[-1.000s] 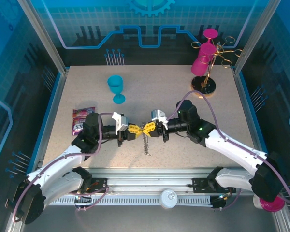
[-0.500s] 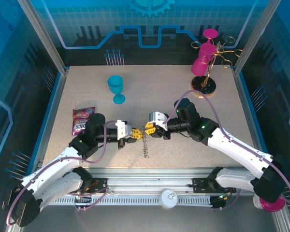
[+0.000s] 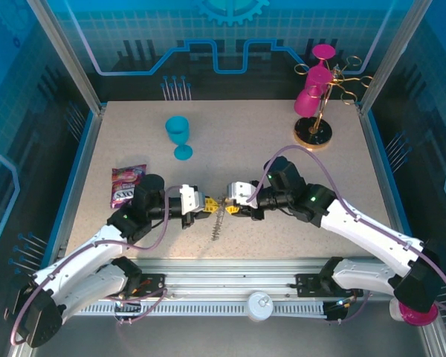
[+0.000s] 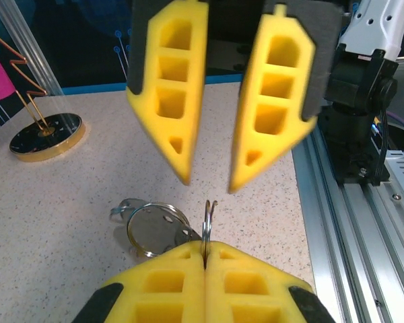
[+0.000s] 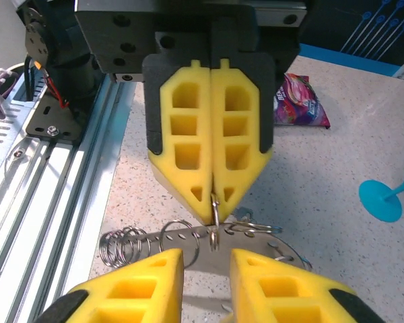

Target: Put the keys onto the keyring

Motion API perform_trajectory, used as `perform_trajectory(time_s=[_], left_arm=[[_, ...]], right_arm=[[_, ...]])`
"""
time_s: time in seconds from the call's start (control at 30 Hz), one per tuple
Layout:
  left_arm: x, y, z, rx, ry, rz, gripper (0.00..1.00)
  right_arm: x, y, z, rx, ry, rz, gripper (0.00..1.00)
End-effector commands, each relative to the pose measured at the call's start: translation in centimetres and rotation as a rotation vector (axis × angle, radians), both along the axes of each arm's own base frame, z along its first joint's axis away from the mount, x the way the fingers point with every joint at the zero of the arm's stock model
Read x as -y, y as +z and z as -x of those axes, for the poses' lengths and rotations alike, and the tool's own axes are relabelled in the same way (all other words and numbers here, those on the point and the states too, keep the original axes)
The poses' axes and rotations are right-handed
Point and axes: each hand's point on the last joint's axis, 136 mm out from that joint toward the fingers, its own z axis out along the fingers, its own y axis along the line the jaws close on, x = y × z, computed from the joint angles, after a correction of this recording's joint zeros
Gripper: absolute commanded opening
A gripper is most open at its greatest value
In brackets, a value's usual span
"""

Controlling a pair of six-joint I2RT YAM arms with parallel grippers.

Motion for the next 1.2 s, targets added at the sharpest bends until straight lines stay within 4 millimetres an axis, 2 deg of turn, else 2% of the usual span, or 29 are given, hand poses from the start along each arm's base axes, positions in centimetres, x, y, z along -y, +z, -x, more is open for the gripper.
perform_trajectory(time_s=[0.0,0.3,0.6,0.67,0.77,0.87,1.03,1.1,1.17], left_arm=[[0.3,1.8,0.0,0.052,-0.015,0.013,0.00],[0.4,1.7,0.2,0.042,-0.031,0.016,0.00],[0.4,1.8,0.3,0.041,-0.035,0.022,0.00],[0.4,1.9,0.3,0.040,-0.034,0.025,0.00],[0.4,2.0,0.2,0.034,-0.028,0.028,0.00],[0.5,2.0,0.1,0.030,-0.023,0.032,0.08],[0.6,1.9,0.0,0.021,-0.027,0.033,0.14],[0.6,2.0,0.1,0.022,-0.031,0.034,0.13],[0.6,2.0,0.1,0.030,-0.030,0.035,0.06]], right_arm=[[-0.8,0.8,-0.1,0.027,0.016,-0.018,0.26],[-1.7,1.1,-0.4,0.023,0.022,-0.038,0.26],[-2.3,1.0,-0.3,0.008,0.041,-0.043,0.11],[-2.4,1.0,-0.1,-0.001,0.049,-0.044,0.00],[-2.6,1.0,0.2,-0.014,0.066,-0.048,0.00],[-2.9,1.1,0.5,-0.030,0.082,-0.060,0.00],[-3.6,1.2,0.9,-0.047,0.108,-0.077,0.00],[-3.7,1.1,1.1,-0.053,0.115,-0.078,0.00],[-3.7,1.1,1.0,-0.052,0.109,-0.076,0.00]])
